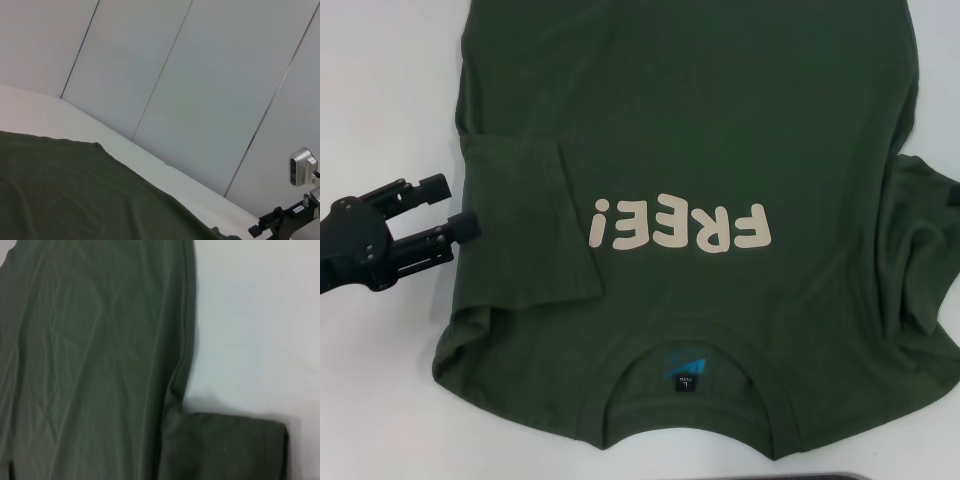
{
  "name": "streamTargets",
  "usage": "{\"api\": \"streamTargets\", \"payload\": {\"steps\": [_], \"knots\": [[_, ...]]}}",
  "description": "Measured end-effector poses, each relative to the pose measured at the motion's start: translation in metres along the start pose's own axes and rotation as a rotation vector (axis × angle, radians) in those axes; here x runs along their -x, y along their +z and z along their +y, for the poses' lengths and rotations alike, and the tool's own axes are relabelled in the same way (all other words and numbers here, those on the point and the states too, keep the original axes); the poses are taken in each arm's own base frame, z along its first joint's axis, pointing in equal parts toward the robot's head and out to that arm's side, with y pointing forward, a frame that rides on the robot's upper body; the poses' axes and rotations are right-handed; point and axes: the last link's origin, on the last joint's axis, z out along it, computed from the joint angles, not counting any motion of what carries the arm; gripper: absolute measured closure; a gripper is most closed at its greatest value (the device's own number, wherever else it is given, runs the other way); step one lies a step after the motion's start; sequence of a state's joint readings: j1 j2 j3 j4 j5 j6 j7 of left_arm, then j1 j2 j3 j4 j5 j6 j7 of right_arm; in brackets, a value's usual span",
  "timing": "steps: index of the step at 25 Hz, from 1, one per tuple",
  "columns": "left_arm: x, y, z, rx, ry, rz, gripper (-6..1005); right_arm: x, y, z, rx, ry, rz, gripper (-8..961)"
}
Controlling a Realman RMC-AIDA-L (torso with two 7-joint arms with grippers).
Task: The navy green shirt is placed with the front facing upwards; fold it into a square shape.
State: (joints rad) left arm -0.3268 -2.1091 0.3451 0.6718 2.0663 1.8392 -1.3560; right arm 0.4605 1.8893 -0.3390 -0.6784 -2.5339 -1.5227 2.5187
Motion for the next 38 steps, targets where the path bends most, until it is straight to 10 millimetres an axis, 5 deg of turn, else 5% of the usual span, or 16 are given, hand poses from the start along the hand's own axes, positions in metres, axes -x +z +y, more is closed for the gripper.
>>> {"api": "streamTargets", "payload": {"steps": [17, 33, 38], "knots": [[0.0, 0.0, 0.0, 0.0, 0.0, 0.0, 218, 0.0022, 0.001, 0.0066, 0.047, 0.005, -0.015, 102], [-0.0012, 0.0002, 0.001, 0.006, 0.003, 0.007, 219, 0.0012, 0.0032, 0.0088, 0.077, 0.007, -0.01, 206], [-0.0015, 0.0001, 0.0012, 0.007, 0.002, 0.007, 218, 0.0013, 0.0023, 0.0083, 0.072, 0.003, -0.007, 320]]}}
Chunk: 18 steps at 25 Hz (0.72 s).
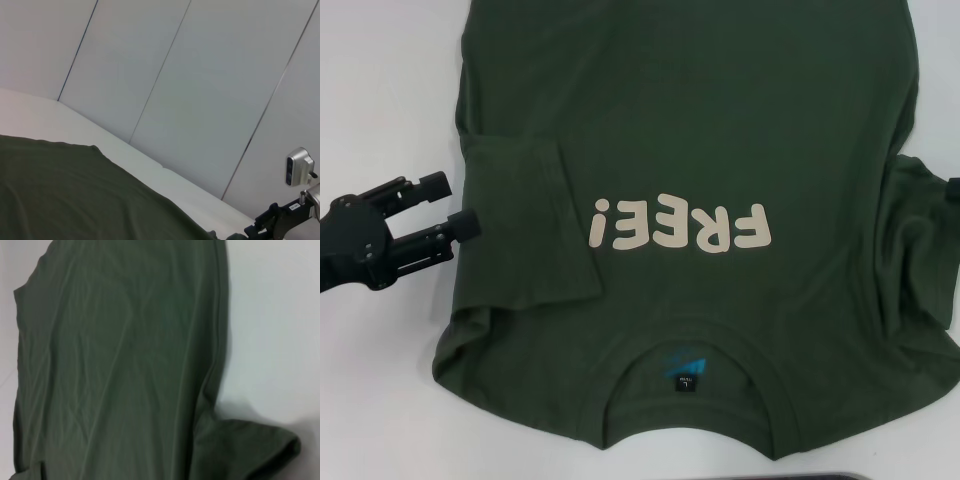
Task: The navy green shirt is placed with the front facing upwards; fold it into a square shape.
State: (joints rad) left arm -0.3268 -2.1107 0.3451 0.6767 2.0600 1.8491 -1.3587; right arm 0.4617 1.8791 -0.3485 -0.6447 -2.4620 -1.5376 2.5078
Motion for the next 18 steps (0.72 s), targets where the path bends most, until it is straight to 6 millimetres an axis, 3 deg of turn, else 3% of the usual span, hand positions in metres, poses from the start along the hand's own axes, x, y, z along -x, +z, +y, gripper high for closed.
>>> {"api": "streamTargets", "payload": {"steps": [6, 8, 14, 18], "knots": [[-0.0001, 0.0, 0.0001, 0.001, -0.004, 0.0, 218, -0.0021, 0.0021, -0.0004, -0.02, -0.022, 0.027, 456], [-0.0001, 0.0, 0.0001, 0.001, -0.004, 0.0, 218, -0.003, 0.0035, -0.0001, -0.027, -0.032, 0.037, 697], [0.0, 0.0001, 0.0002, 0.002, -0.005, -0.001, 219, -0.0028, 0.0035, 0.0002, -0.026, -0.034, 0.037, 932], [0.0002, 0.0002, 0.0003, 0.002, -0.006, 0.0, 219, -0.0025, 0.0021, 0.0, -0.023, -0.033, 0.036, 940]]}}
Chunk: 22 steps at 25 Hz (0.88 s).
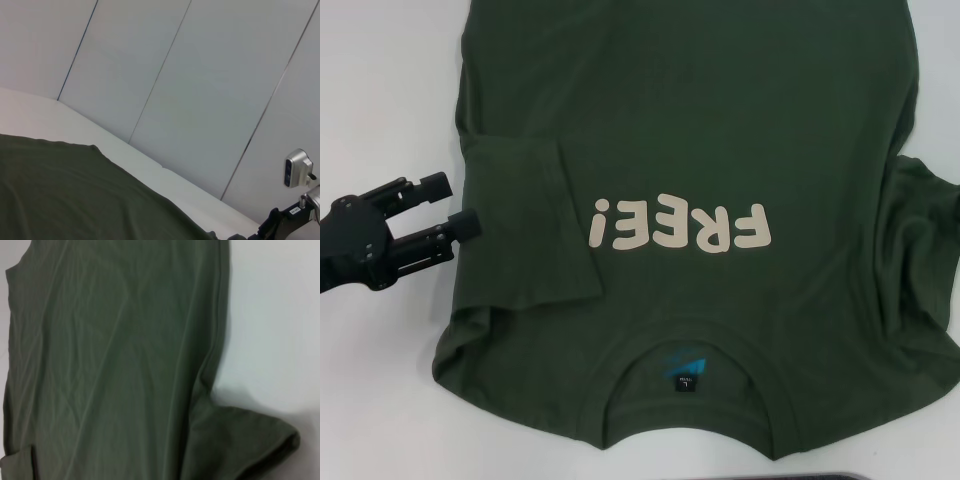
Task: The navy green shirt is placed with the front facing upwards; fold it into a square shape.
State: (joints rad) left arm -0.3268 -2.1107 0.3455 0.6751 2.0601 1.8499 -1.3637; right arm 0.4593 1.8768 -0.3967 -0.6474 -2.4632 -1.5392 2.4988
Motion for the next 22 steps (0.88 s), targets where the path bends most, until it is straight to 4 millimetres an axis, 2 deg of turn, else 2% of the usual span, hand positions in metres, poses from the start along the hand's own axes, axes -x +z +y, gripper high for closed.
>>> {"api": "streamTargets", "payload": {"steps": [5, 13, 16, 22], "knots": [[0.0, 0.0, 0.0, 0.0, -0.001, 0.001, 219, 0.002, -0.005, 0.003, 0.017, -0.012, 0.006, 935], [0.0, 0.0, 0.0, 0.0, 0.001, 0.0, 218, 0.007, -0.01, 0.022, 0.11, -0.052, -0.003, 912], [-0.001, 0.0, 0.0, 0.0, 0.002, 0.0, 219, 0.007, -0.005, 0.029, 0.139, -0.066, 0.005, 904], [-0.001, 0.0, 0.0, -0.001, 0.005, -0.001, 219, 0.003, 0.023, 0.054, 0.225, -0.106, 0.039, 887]]}}
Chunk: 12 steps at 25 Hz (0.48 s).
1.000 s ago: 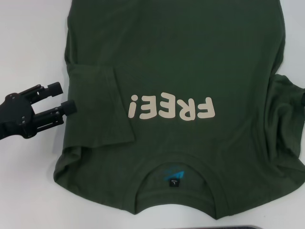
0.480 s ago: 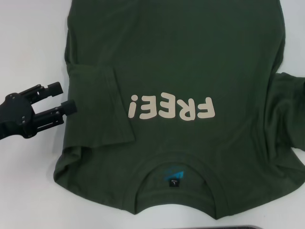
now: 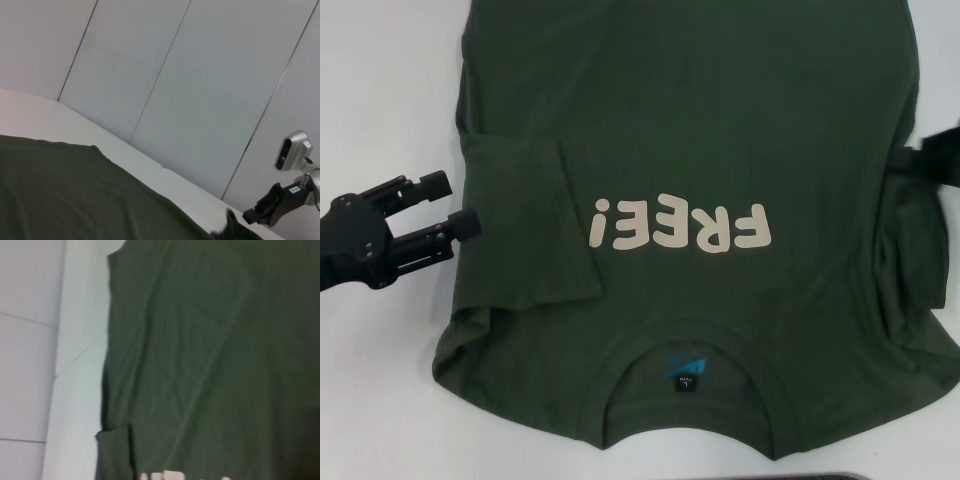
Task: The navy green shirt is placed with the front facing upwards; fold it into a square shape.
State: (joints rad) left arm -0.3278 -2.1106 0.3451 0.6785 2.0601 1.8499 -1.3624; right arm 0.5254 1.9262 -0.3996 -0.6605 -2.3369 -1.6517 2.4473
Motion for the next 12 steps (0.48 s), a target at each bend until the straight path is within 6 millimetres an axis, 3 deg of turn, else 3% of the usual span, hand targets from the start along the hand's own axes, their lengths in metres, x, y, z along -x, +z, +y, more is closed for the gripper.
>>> {"api": "streamTargets", "payload": {"steps": [7, 12], "knots": [[-0.001, 0.001, 0.0, 0.003, 0.003, 0.0, 218, 0.004, 0.036, 0.024, 0.063, -0.061, 0.044, 867], [-0.001, 0.0, 0.0, 0.001, 0.0, 0.003, 218, 0.007, 0.038, 0.029, 0.068, -0.082, 0.065, 852]]}}
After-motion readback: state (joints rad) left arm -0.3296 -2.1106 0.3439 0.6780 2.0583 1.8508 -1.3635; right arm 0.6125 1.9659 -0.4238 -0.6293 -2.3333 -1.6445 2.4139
